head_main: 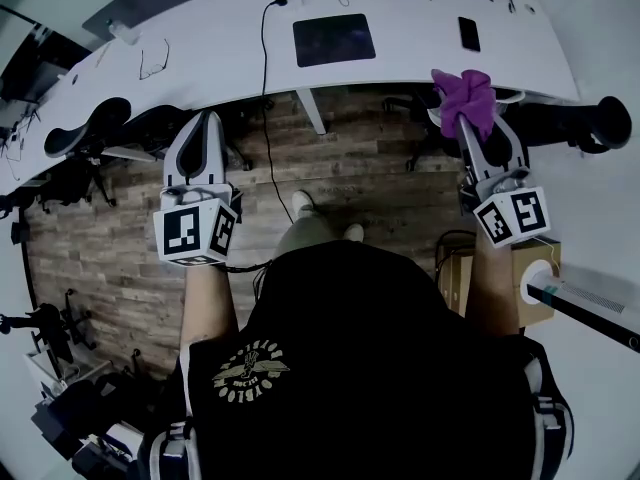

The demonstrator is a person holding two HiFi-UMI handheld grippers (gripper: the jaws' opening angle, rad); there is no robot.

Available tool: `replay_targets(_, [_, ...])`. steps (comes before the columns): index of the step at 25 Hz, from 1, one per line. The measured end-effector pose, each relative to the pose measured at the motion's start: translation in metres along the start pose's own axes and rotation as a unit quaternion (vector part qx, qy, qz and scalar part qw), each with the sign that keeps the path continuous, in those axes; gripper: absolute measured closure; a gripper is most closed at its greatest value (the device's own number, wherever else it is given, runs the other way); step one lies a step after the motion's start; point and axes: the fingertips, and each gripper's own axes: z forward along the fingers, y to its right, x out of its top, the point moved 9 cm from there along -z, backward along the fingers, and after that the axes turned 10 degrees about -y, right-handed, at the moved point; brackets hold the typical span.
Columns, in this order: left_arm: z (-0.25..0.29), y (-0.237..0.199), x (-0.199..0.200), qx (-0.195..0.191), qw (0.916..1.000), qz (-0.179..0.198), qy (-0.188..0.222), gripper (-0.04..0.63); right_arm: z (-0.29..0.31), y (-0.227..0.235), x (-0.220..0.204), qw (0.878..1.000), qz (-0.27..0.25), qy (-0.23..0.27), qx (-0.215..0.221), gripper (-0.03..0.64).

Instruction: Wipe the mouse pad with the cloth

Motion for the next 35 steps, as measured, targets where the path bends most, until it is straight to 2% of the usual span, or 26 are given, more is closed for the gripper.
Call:
replay_targets(10, [0.014, 0.003, -0.003, -0.015, 0.9998, -0.007, 0.014, 0.594, 0.008, -0.002, -0.003, 1.0, -0.004, -0.005, 0.0, 0.505])
replay_targets(19, [0.048, -0.004, -0.01, -0.033, 0.9992, 0.022, -0.011, 0.594, 0.037, -0.004, 0.0, 1.0, -0.018, -0.018, -0.003, 0.505])
replay_targets(29, [0.107, -0.024, -0.015, -0.049, 0.9979, 0.033, -0.026, 0.594, 0.1, 0.002, 0.017, 0.999, -0.036, -0.025, -0.009, 0.505])
replay_targets(35, [0.147, -0.044, -0.007, -0.057, 0.9975, 0.037, -0.021, 0.594, 0.153, 0.002, 0.034, 0.998, -0.054, -0.024, -0.005, 0.505])
